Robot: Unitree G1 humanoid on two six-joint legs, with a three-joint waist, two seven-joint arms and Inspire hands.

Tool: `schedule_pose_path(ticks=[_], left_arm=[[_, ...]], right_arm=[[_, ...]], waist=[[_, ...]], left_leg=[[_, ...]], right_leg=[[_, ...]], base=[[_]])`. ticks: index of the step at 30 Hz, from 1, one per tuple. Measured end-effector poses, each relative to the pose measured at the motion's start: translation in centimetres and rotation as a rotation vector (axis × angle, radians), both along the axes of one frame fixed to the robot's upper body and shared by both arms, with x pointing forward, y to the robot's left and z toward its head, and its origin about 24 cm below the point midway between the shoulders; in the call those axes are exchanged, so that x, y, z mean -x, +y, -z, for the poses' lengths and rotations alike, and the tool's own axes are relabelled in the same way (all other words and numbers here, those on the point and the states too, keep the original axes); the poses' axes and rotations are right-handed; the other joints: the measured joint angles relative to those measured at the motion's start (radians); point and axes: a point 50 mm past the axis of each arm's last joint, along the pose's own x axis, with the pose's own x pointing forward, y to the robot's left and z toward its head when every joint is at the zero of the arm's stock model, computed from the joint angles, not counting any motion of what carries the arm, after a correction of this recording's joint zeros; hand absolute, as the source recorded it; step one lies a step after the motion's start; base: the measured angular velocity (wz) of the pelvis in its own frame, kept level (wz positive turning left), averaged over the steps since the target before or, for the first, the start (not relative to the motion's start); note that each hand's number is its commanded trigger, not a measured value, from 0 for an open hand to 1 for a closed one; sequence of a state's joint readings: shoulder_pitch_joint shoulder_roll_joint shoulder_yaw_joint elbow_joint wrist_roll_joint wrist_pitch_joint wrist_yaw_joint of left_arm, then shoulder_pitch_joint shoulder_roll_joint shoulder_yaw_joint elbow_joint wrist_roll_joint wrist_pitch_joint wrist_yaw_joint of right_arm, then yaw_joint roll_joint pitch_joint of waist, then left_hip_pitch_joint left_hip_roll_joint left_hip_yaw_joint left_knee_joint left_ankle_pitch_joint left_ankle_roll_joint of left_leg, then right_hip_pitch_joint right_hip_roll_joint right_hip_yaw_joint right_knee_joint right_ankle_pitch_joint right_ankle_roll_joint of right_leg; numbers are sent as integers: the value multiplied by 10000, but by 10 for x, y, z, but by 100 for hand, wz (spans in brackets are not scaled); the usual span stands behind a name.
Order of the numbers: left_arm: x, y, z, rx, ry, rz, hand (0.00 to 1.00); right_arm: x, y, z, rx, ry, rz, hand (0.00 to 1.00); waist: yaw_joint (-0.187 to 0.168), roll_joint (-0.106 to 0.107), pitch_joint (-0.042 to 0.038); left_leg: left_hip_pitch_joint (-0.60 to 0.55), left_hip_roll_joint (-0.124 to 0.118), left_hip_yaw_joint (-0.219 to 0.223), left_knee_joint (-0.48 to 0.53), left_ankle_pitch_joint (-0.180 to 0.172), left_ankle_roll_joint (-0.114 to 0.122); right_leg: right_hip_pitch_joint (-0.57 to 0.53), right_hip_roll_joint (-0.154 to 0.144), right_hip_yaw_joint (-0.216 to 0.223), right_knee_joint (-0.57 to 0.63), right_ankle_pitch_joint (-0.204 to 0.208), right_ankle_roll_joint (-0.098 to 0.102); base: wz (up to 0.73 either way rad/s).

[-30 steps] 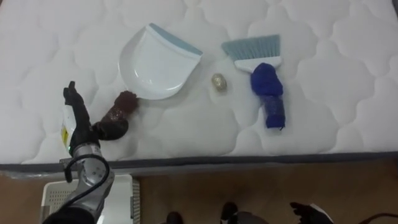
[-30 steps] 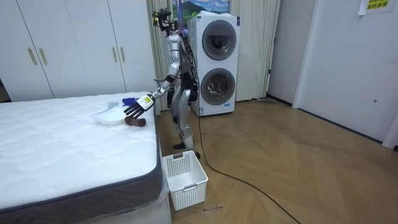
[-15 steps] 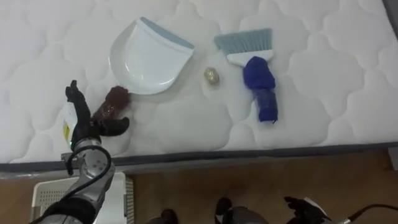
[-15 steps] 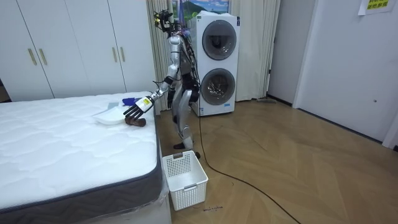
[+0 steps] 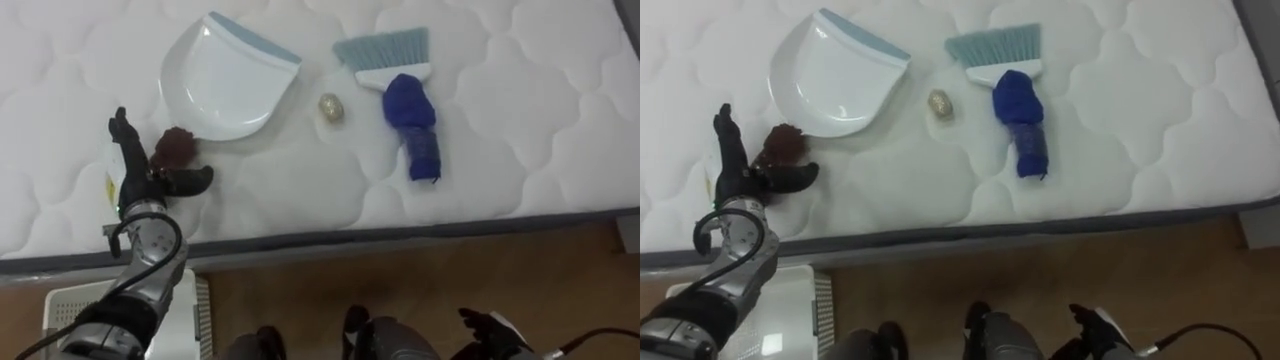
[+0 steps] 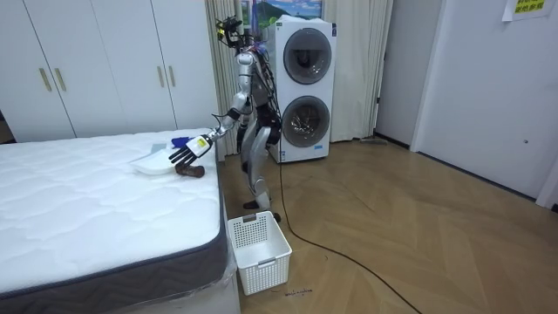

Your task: Clean bed

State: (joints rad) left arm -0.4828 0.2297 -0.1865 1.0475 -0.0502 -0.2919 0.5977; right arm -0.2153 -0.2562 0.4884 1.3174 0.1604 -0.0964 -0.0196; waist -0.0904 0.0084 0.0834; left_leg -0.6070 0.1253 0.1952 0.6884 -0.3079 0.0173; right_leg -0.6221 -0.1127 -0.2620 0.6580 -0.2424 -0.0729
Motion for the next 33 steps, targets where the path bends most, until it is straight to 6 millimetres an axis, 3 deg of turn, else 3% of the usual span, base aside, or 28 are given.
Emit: schedule_pose_path(ticks=[18,24,33], left_arm=[[1,19,4,-1043,1168,539,0],[0,26,4,-1394,1847,1181,0],[-6,35,1,-1457,2713,1769,0]], right_arm=[[-4,3,-1,-182,-54,13,0],[-4,0,-1,-257,-3,130,0],[-1,-4,-1,-18,210,-28,0]], waist=[[-454,25,18],[-406,167,14],[-440,298,35]], left_leg=[[-721,66,89,456,-53,19],[-1057,193,159,777,-194,40],[-1149,174,295,1108,-314,75]], right_leg=[[-764,-116,24,549,-116,-64],[-1109,-69,63,763,-132,-93],[-1344,-230,158,1262,-303,-127]], base=[[1],[-5],[-2]])
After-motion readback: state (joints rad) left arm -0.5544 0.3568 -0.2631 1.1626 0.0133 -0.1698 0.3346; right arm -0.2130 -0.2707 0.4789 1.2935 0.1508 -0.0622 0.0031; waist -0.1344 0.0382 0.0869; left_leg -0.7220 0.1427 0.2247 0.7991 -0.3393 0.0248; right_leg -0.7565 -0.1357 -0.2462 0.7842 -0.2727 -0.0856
